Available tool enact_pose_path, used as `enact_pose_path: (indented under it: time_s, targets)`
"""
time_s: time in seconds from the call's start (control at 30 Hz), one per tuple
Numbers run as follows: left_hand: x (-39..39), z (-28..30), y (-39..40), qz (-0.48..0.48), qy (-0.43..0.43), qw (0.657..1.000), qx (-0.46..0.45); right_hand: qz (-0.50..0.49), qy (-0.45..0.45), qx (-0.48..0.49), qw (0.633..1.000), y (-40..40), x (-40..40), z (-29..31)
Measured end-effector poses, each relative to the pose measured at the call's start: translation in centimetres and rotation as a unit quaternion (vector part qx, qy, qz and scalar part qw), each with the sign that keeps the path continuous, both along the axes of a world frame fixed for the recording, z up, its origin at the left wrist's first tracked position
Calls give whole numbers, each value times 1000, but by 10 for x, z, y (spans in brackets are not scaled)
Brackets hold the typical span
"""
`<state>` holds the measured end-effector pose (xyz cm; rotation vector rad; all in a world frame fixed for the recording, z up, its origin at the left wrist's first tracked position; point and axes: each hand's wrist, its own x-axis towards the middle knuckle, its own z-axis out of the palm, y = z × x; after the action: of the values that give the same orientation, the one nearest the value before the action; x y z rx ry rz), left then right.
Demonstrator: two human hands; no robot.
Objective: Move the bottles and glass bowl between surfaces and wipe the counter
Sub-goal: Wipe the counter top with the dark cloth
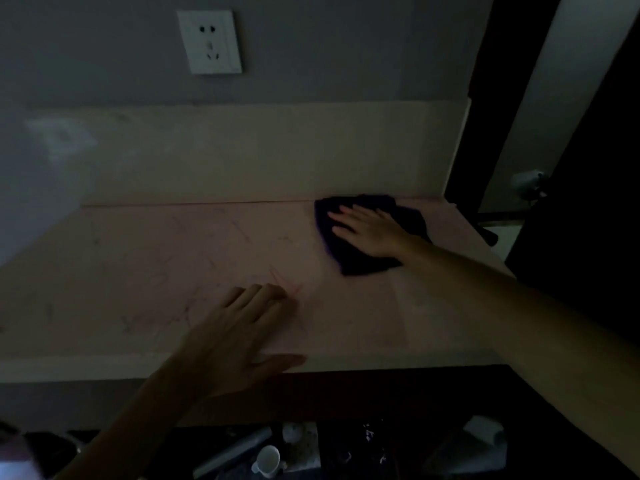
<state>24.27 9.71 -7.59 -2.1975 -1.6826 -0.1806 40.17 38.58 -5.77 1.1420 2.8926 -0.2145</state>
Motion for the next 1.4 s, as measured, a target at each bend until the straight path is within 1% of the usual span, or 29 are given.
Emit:
enact_pose_path:
  time_s: [0.13, 0.27, 0.33, 0.47, 0.5, 0.6, 0.7, 0.8, 0.9, 0.97, 1.13, 1.23, 1.3, 1.4]
  targets:
    - [-5, 0, 1, 2, 7, 1000, -10, -9, -1, 4, 1000, 26, -32, -2]
    - [-1, 2, -1, -2, 17, 1000, -12, -29, -1, 11, 1000, 5, -26, -3]
    - [0, 3, -2, 0, 11, 1000, -2, -22, 0, 14, 1000, -25, -17, -2]
    - [5, 5, -7, 19, -58, 998, 28, 17, 17, 8, 1000, -110, 16, -7]
    - [7, 7, -9, 19, -62, 997, 31, 26, 25, 10, 999, -132, 24, -8]
    - [4, 11, -18, 8, -40, 999, 15, 45, 44, 23, 998, -190, 41, -11]
    - [-15, 11, -39, 8, -30, 1000, 0, 47, 47, 34, 997, -208, 45, -11]
    - [-44, 8, -51, 26, -8, 1000, -11, 60, 39, 25, 997, -195, 38, -10]
    - [-68, 9, -51, 40, 4, 999, -3, 68, 26, 6, 997, -168, 17, -6]
    - [-76, 8, -50, 44, 9, 999, -7, 61, 15, 1, 998, -142, -7, -2]
    - [-84, 4, -47, 27, -16, 1000, 1, 19, 4, 8, 1000, -61, -88, 1]
    - [-88, 1, -48, 30, -18, 999, -7, 0, 0, 14, 1000, -29, -122, 1]
    - [-89, 4, -47, 28, -16, 999, -8, -2, -4, 13, 1000, -22, -129, 1]
    - [-86, 6, -49, 21, -8, 1000, -7, -9, -9, 13, 1000, -35, -124, 0]
